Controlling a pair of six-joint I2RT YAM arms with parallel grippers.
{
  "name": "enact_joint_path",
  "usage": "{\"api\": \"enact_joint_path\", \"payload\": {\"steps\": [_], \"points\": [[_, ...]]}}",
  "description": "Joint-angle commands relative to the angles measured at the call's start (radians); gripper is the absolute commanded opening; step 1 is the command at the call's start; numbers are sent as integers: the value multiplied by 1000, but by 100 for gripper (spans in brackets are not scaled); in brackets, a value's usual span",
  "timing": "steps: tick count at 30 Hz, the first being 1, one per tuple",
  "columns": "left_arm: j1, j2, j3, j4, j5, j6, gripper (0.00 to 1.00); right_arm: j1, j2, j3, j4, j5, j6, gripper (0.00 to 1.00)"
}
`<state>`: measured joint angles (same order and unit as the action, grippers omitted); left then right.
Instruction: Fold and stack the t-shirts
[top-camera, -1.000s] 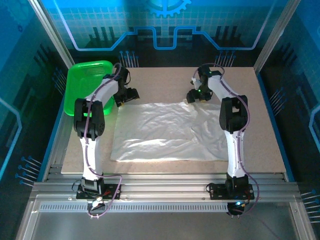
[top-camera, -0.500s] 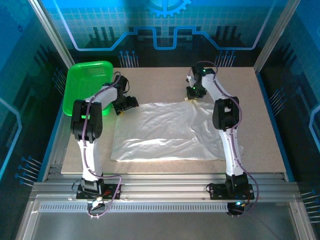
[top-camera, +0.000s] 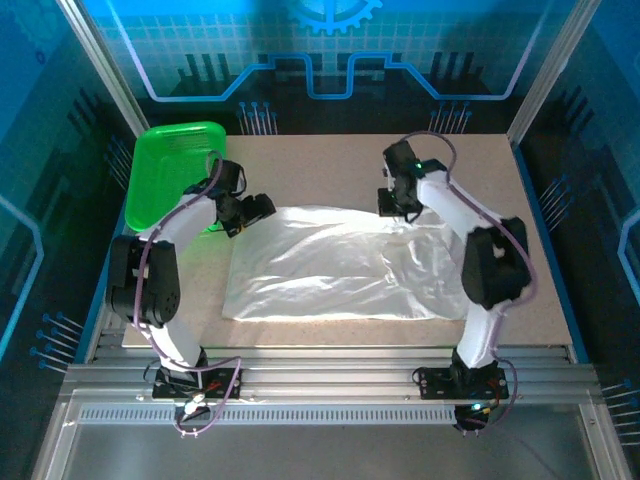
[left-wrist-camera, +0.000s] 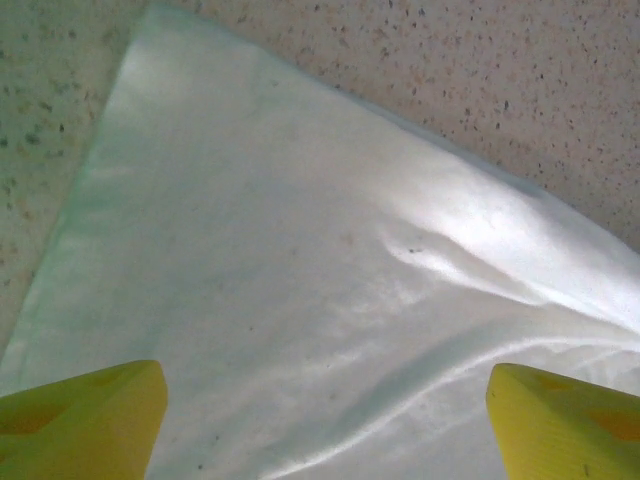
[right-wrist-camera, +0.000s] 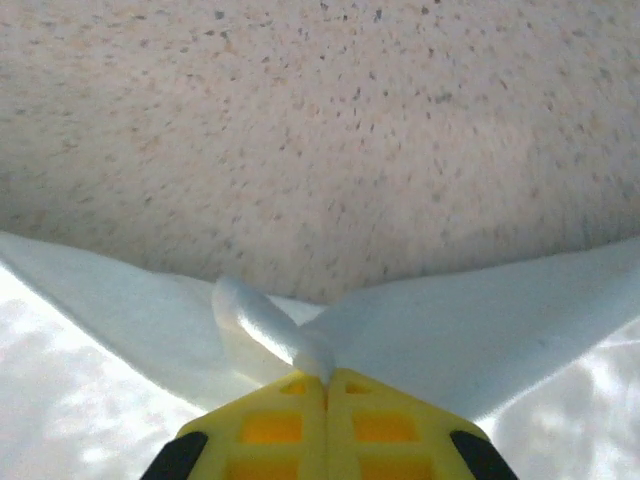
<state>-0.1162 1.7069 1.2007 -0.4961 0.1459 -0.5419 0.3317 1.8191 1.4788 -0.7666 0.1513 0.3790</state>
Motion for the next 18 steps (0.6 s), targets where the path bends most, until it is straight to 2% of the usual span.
{"api": "enact_joint_path", "payload": {"steps": [1,4,6,8,10,13,16,18], "points": [[-16,-60,-73,12,16,-48,85,48,-137,-260,78,87,256,0],[-39,-98,-138,13,15,-77,85,101,-248,-469,87,95,400,8],[-55,-114,-176,14,3,-94,86,103,-286,-578,109,7,443,16],[-66,-126,-205,14,1,-110,86,102,-310,-630,67,-41,485,33],[-75,-144,-218,4,-8,-121,86,100,-372,-630,46,-46,474,46],[-79,-183,-217,-8,-35,-123,86,81,-503,-575,37,40,474,68],[-79,-201,-184,-18,-63,-107,87,9,-546,-499,87,45,401,75],[-79,-191,-149,-36,-71,-93,87,-74,-483,-398,33,18,340,75]]}}
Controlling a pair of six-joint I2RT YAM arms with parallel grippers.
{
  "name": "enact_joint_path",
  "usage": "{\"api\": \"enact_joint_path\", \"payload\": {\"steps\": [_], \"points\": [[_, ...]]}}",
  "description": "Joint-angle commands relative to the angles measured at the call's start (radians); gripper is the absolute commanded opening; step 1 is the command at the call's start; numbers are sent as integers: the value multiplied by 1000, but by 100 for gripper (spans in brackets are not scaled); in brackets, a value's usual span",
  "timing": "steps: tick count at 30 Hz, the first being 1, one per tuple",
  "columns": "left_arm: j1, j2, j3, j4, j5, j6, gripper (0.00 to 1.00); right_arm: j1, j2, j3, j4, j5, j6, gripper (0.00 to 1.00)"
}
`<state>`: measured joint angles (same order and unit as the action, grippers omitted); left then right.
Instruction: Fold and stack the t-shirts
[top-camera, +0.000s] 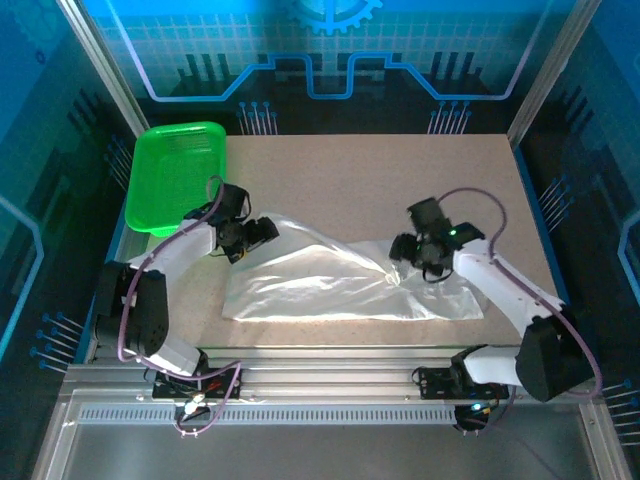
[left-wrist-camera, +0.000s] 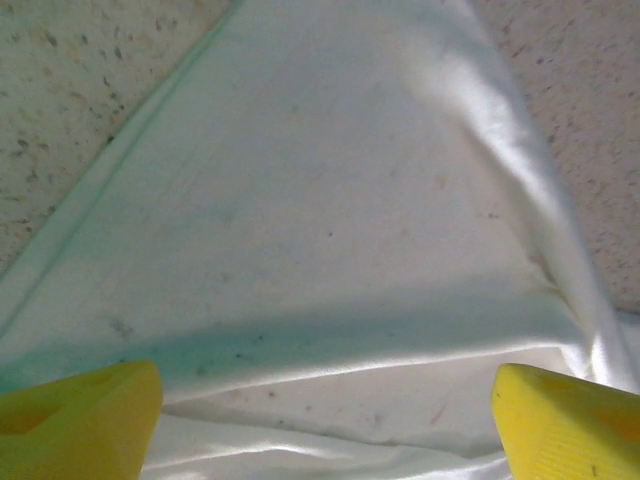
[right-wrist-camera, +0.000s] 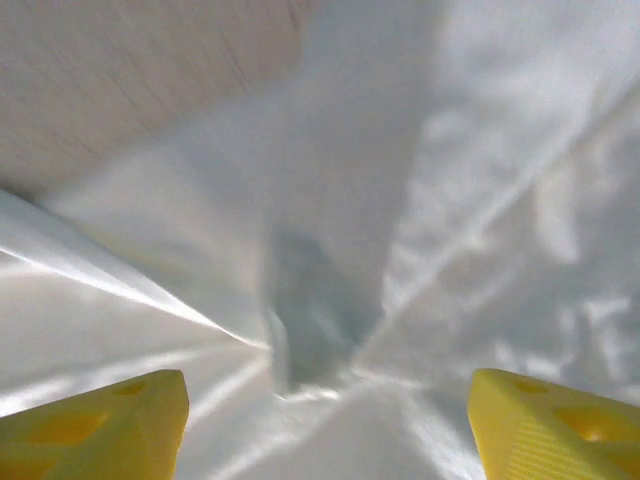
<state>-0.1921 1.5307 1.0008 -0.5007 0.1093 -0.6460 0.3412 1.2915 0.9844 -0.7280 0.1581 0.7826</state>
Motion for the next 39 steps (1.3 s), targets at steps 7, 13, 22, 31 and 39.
{"api": "enact_joint_path", "payload": {"steps": [7,13,22,31,39], "points": [[-3,9,102,-47,-52,38,87,-310,343,331,-186,-94,-233,71],[-3,14,104,-62,-70,63,87,-329,461,417,-159,-278,-233,64],[-3,9,69,-49,-85,65,87,-249,677,592,-213,-189,-498,62],[0,-15,41,-58,-101,78,88,-243,786,575,-175,-229,-665,63],[0,-23,17,-64,-109,88,88,-235,799,532,-126,-266,-692,53]]}}
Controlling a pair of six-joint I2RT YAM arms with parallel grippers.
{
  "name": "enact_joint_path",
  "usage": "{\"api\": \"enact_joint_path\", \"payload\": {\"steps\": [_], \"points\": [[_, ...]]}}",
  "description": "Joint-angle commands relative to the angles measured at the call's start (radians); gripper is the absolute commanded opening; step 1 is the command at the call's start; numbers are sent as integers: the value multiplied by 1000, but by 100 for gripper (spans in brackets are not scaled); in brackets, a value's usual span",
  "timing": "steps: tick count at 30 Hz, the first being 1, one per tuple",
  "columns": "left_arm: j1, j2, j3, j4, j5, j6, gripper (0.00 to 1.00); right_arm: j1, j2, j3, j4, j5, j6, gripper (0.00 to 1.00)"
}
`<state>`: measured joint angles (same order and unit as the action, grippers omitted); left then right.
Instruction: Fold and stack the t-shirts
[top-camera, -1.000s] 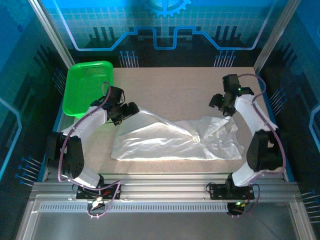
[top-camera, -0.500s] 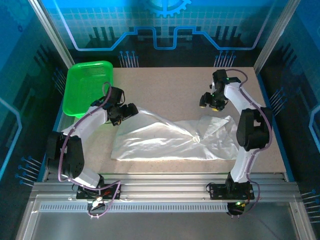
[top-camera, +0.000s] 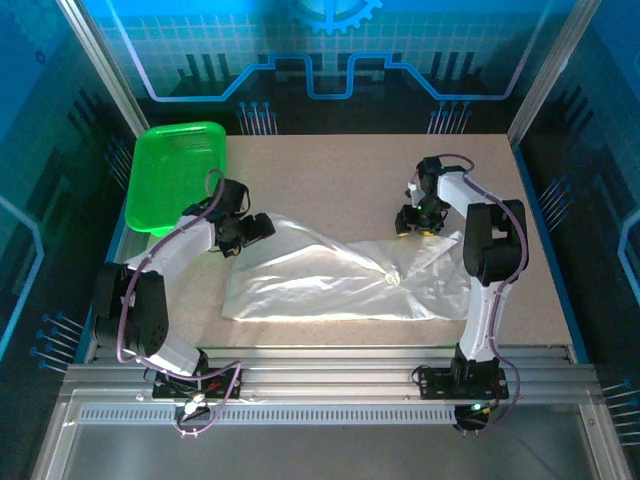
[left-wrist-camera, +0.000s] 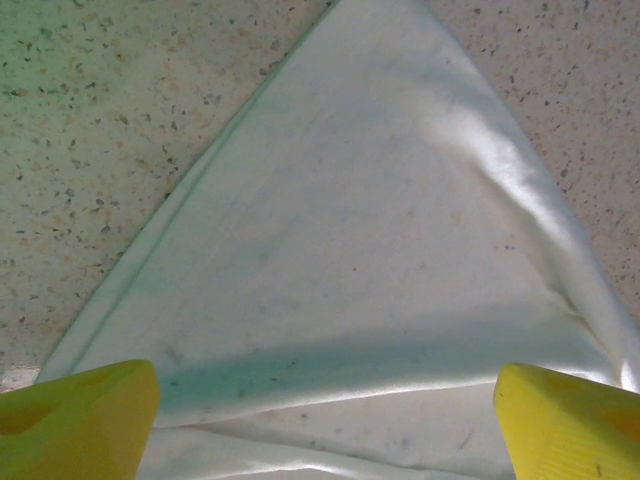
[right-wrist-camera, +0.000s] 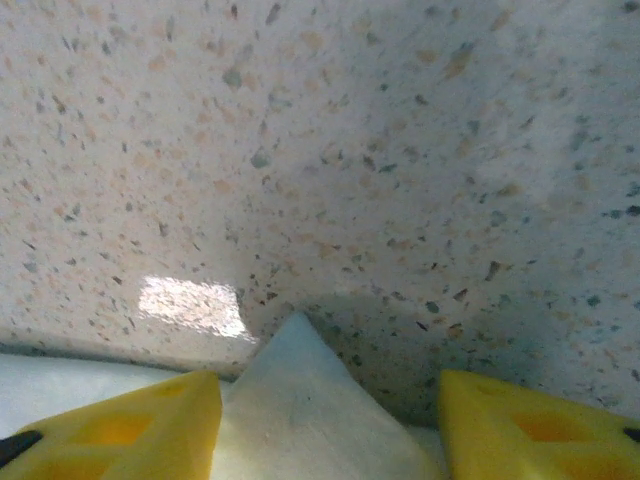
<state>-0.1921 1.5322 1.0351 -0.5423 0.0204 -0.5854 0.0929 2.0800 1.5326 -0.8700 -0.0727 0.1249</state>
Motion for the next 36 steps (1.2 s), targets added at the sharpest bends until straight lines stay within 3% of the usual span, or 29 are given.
{"api": "enact_joint_path", "payload": {"steps": [1,5,19,28,36], "points": [[0,-24,-21,-21,-20,27,89,14,9,-21,23,-44,-36,49],[2,-23,-31,-15,-18,26,89,14,8,-30,46,-64,-41,32],[5,-6,-40,-1,-13,29,88,17,-93,-79,137,-84,-29,1],[5,18,-16,11,-4,22,89,-1,-220,-130,239,-35,-8,0],[14,108,79,-45,-50,-27,88,-7,-211,-125,237,-33,-4,0]]}}
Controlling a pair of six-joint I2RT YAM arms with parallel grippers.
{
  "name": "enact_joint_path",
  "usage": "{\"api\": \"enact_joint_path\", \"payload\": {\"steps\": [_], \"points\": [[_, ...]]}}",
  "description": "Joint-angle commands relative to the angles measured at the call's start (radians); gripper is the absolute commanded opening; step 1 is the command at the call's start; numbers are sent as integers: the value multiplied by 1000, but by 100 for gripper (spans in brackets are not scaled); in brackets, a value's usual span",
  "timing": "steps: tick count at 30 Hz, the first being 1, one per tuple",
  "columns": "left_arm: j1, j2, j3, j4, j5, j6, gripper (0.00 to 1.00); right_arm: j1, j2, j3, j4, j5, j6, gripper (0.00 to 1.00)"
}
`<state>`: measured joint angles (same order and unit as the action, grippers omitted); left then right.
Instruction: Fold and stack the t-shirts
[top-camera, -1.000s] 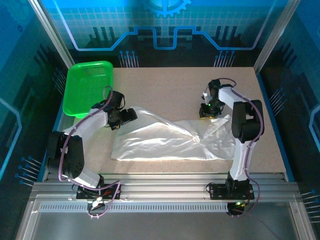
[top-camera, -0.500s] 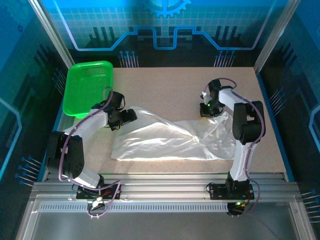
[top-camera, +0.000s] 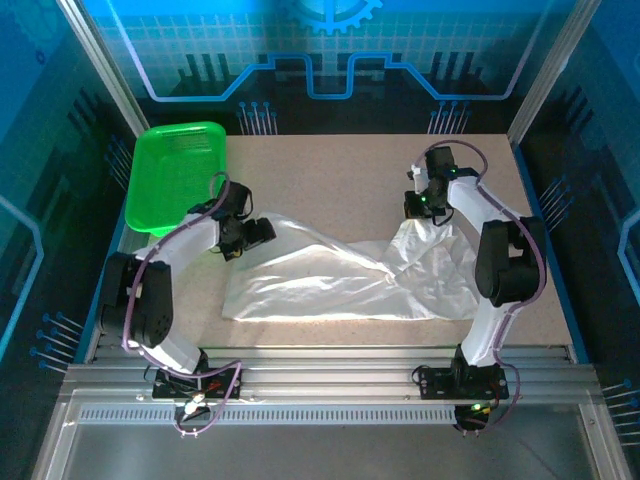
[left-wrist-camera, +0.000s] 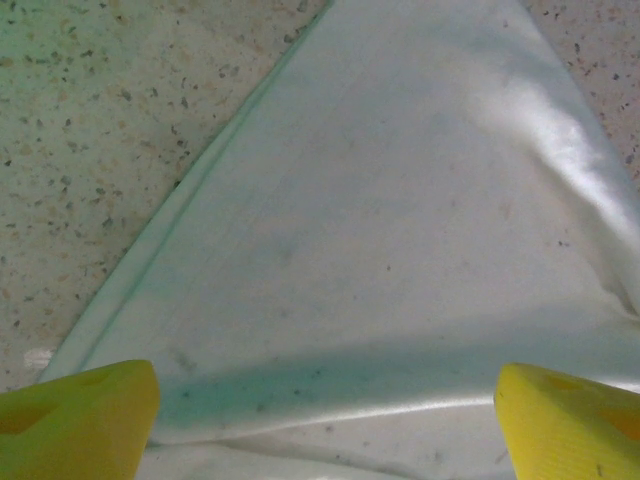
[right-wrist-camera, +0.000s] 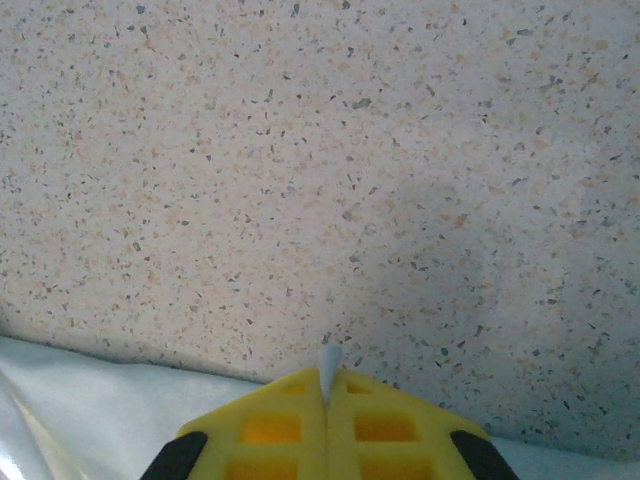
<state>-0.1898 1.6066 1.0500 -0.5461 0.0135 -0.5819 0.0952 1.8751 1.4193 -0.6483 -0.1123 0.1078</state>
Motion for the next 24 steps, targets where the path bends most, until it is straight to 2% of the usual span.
{"api": "enact_joint_path", "payload": {"steps": [1,9,16,24], "points": [[12,50,89,-52,-52,-32,88,-9,-13,-19,24,1,16,0],[12,232,307,-52,-68,-33,87,-9,-29,-43,33,-23,17,0],[12,461,552,-151,-107,12,78,-5,-49,-71,33,-46,18,0],[12,590,658,-195,-141,40,71,2,-65,-102,41,-54,28,0]]}}
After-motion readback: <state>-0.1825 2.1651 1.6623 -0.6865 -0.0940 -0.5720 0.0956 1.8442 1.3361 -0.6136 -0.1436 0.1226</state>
